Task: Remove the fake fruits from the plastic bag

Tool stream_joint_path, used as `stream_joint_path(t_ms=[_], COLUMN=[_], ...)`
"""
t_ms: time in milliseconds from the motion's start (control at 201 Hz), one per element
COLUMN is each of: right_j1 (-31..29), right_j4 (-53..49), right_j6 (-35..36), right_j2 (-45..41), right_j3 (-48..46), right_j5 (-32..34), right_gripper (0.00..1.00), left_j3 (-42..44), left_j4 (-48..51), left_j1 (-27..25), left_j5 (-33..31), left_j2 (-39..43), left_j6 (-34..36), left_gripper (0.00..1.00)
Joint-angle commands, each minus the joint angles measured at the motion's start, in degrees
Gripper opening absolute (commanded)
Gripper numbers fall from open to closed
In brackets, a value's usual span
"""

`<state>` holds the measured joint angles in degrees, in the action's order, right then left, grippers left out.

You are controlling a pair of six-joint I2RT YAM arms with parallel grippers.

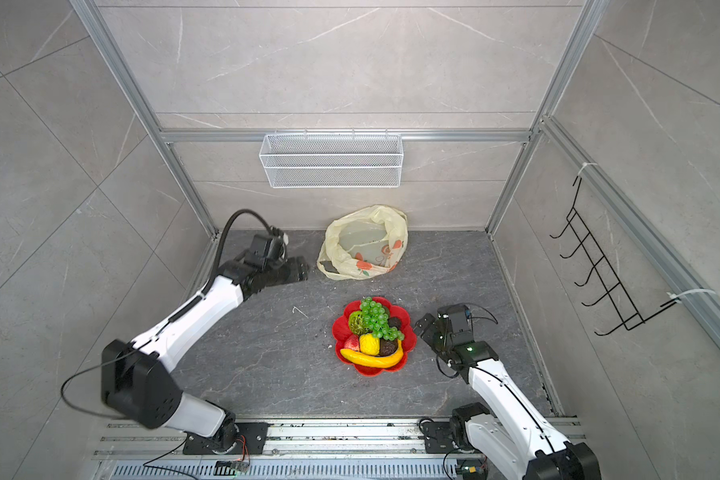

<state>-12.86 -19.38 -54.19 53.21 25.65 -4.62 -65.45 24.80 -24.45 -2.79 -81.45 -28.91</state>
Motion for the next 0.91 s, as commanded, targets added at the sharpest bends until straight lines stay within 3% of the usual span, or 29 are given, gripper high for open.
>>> stream_joint_path(t_ms=[0,189,314,488,901], right_j1=[0.20,-0.64,-2.33,-6.64,-14.13], right_j4=[11.16,24.92,31.24,36.33,43.63], right_j6=[-3.93,-10.91,-14.30,-16.50,-19.09], right_j2=[1.67,4.50,6.96,10.74,19.50], right_j3=[-2.46,-7.62,-9.34,-9.13,-5.39], right_j5=[-7.91,-11.43,-11.10,-8.59,-3.96], right_gripper=[0.99,0.95,0.86,0.77,0.69], left_j3=[11.73,25.79,30.24,31.72,33.80], left_j4=[-11.33,-16.77,-17.68,-17.04,-14.93], left_j1=[0.19,0.22,0.25,0.26,0.54], left_j5=[0.93,1.62,-0.27,-2.19,-6.38], left_j2=[5.16,13.36,17.06,18.63,20.13], left_j6=[-3.72,-5.70,-6.29,-6.10,-5.97], left_gripper=[0.81,0.81,0.81,0.81,0.81])
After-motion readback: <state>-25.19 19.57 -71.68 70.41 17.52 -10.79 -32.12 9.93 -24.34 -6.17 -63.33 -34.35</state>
